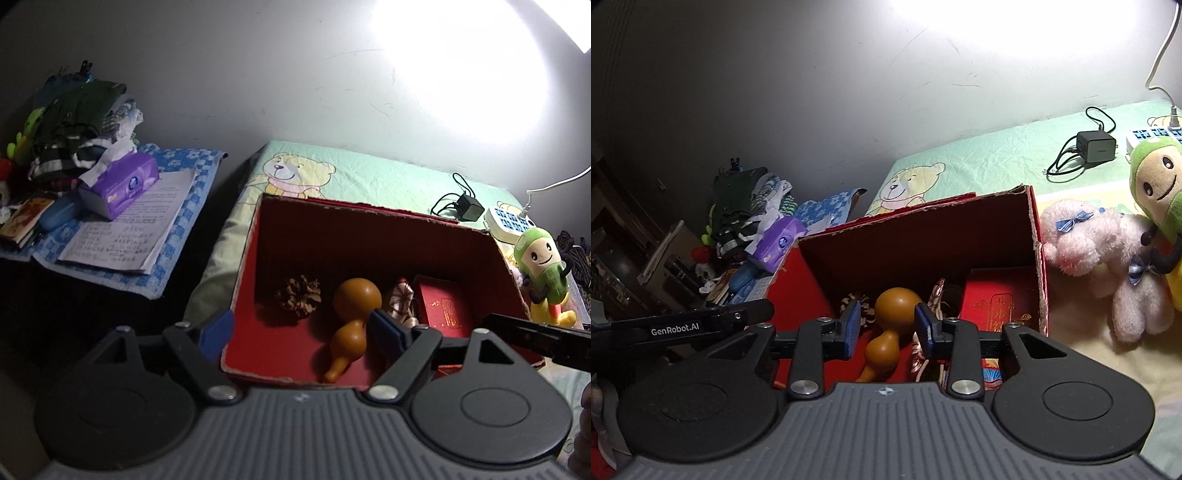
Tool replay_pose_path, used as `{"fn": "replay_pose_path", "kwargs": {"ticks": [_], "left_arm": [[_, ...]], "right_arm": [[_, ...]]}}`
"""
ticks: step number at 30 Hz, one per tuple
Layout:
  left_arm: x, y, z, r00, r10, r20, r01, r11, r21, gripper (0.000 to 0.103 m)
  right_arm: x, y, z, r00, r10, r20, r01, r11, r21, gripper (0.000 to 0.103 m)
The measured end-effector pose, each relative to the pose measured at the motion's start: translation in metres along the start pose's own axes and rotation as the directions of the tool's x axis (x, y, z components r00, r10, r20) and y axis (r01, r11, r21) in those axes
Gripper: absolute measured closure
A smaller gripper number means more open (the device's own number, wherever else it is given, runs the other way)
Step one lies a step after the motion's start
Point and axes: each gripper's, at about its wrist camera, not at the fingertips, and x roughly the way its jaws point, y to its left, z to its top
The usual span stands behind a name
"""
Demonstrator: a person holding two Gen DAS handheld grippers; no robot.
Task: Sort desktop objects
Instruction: 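Withdraw the right gripper up and out of the box, then grasp the clear tape roll beside the box with the right gripper and lift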
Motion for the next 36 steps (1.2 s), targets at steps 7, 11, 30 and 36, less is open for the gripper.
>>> {"fn": "replay_pose_path", "kwargs": {"ticks": [7, 11, 30, 36], "left_arm": [[-0.023, -0.005, -0.027, 0.998, 0.064, 0.011, -0.064, 0.998, 0.008, 0.021], [-0.022, -0.006, -0.045, 0.994, 0.111, -0.015, -0.111, 0.994, 0.012, 0.021], [0.028, 0.017, -0.084, 0.967, 0.137, -0.213, -0.141, 0.990, -0.004, 0.044], [0.043, 0.022, -0.087, 0.956, 0.130, -0.263, -0.132, 0.991, 0.010, 0.054]], "right_arm": [[-0.014, 0.003, -0.020, 0.994, 0.096, -0.048, -0.098, 0.994, -0.042, 0.075], [-0.014, 0.012, -0.035, 0.982, 0.166, -0.094, -0.172, 0.983, -0.063, 0.076], [0.037, 0.032, -0.077, 0.938, 0.146, -0.314, -0.172, 0.983, -0.057, 0.075], [0.055, 0.038, -0.077, 0.931, 0.136, -0.338, -0.162, 0.986, -0.049, 0.075]]}}
